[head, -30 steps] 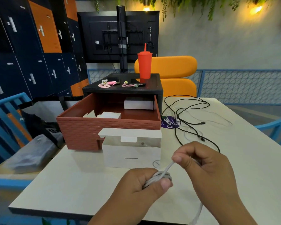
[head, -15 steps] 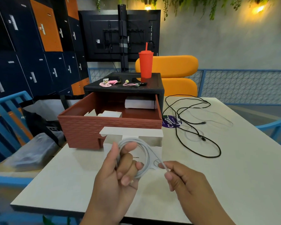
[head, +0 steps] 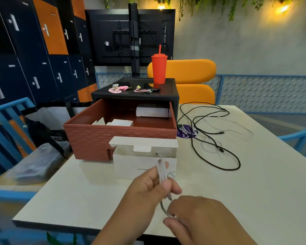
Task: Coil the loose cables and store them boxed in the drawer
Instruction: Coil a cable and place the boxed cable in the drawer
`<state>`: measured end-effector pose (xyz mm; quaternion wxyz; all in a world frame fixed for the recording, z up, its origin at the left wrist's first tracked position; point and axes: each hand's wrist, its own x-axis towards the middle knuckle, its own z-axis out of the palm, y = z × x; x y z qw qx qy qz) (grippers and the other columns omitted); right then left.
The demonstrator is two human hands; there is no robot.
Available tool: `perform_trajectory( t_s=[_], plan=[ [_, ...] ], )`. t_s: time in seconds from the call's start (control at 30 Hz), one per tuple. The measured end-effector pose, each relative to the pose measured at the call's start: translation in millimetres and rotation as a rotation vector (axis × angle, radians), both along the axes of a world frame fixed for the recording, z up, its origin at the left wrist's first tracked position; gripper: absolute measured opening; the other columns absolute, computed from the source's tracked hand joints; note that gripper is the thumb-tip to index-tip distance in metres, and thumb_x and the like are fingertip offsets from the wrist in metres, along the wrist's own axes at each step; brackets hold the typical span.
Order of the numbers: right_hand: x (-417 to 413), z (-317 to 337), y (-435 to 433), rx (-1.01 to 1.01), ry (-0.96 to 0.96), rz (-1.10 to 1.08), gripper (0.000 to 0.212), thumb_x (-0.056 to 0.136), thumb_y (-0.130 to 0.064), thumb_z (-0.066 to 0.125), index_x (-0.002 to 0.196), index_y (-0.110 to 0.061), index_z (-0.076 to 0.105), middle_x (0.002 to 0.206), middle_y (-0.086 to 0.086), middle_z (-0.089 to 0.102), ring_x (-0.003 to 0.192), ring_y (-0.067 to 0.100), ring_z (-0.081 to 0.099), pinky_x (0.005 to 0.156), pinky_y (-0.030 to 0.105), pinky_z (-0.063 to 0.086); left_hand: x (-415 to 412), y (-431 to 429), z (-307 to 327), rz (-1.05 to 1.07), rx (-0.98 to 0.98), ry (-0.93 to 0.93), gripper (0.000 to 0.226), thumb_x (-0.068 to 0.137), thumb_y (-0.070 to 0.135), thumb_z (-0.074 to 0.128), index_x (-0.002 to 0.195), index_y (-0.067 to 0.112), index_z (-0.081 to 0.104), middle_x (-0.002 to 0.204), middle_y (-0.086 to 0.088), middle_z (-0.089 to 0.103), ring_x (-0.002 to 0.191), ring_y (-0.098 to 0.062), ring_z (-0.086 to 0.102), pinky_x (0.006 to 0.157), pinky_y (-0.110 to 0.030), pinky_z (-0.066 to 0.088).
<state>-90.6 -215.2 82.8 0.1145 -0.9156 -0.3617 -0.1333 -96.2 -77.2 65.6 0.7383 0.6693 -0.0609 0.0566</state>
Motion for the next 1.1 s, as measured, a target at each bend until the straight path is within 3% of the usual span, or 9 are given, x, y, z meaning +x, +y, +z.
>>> perform_trajectory(
  t_s=[0.07,0.3,0.4,0.5,0.6,0.7,0.83,1.0,1.1],
  plan=[
    [1.2,-3.0,-0.4,0.118,-0.130,0.060,0.029,0.067,-0.045,0.038,0.051,-0.032,0.058,0.053,-0.020,0.055,0.040,-0.004,0.047,0.037,0.012,0.026,-0.9,-2.9,-2.0,-0.018,0.069,0.041,0.036,0.071,0.026,0.057,0.106,0.020,0.063,0.081,0.006,0.073,0.078,-0.002,0.065,0.071,-0.012,0.046],
    [8.1,-7.4,-9.3,0.350,-0.199,0.229,0.022,0.079,-0.042,0.053,0.061,-0.033,0.063,0.061,-0.015,0.056,0.055,-0.001,0.049,0.052,0.012,0.042,-9.3,1.8,8.2,-0.202,0.118,0.018,0.024,0.083,0.035,0.055,0.082,0.016,0.069,0.064,0.001,0.062,0.059,-0.011,0.054,0.060,-0.015,0.043],
    [11.9,-8.0,-5.5,0.403,-0.234,0.255,0.026,0.082,-0.038,0.055,0.057,-0.033,0.063,0.061,-0.014,0.057,0.057,0.003,0.047,0.066,0.004,0.037,-14.1,-3.6,12.7,-0.131,0.191,0.019,0.058,0.092,0.055,0.038,0.059,0.011,0.057,0.049,0.000,0.046,0.053,-0.010,0.045,0.058,-0.011,0.038],
    [12.4,-11.4,-0.2,0.432,-0.394,0.280,0.023,0.077,-0.022,0.062,0.057,-0.033,0.064,0.061,-0.014,0.056,0.058,0.007,0.042,0.078,0.000,0.030,-16.9,-5.7,14.8,-0.034,0.288,0.028,0.076,0.080,0.074,0.016,0.052,0.009,0.045,0.044,0.003,0.038,0.051,-0.009,0.041,0.056,-0.009,0.034],
    [9.1,-17.3,5.4,0.506,-0.510,0.259,0.025,0.082,-0.014,0.063,0.060,-0.026,0.064,0.075,-0.011,0.056,0.063,0.011,0.044,0.064,0.016,0.038,-15.1,-5.5,15.6,-0.038,0.269,0.070,0.080,0.067,0.085,0.009,0.045,0.013,0.037,0.039,0.005,0.032,0.046,-0.012,0.034,0.052,-0.015,0.031],
    [8.1,-20.7,9.3,0.581,-0.504,0.180,0.038,0.096,-0.028,0.047,0.062,-0.016,0.060,0.083,-0.004,0.045,0.064,0.012,0.043,0.057,0.018,0.034,-16.2,-5.1,16.7,-0.060,0.236,0.111,0.076,0.069,0.084,0.001,0.041,0.020,0.031,0.040,0.003,0.032,0.046,-0.013,0.032,0.050,-0.015,0.031],
    [11.1,-24.5,9.9,0.594,-0.410,0.145,0.029,0.099,-0.038,0.035,0.077,-0.026,0.049,0.081,-0.007,0.045,0.049,0.013,0.045,0.040,0.023,0.038,-14.0,-12.8,14.8,-0.021,0.151,0.126,0.074,0.068,0.081,0.011,0.032,0.021,0.036,0.035,0.001,0.037,0.042,-0.012,0.038,0.050,-0.014,0.036],
    [11.6,-21.4,3.6,0.814,-0.294,-0.065,0.015,0.091,-0.037,0.042,0.078,-0.031,0.043,0.080,-0.009,0.046,0.063,-0.006,0.044,0.055,0.001,0.033,-7.9,-15.6,5.1,-0.007,0.016,0.029,0.048,0.064,0.070,0.051,0.067,0.024,0.065,0.050,-0.001,0.053,0.054,-0.016,0.050,0.066,-0.028,0.040],
    [11.5,-19.8,2.4,1.059,-0.050,-0.207,0.017,0.081,-0.045,0.047,0.072,-0.030,0.049,0.068,-0.013,0.052,0.056,-0.005,0.047,0.051,0.002,0.033,-9.6,-21.7,-2.1,-0.017,-0.044,0.022,0.052,0.056,0.054,0.061,0.098,0.023,0.059,0.056,0.006,0.055,0.058,-0.008,0.054,0.076,-0.029,0.047]
  ],
)
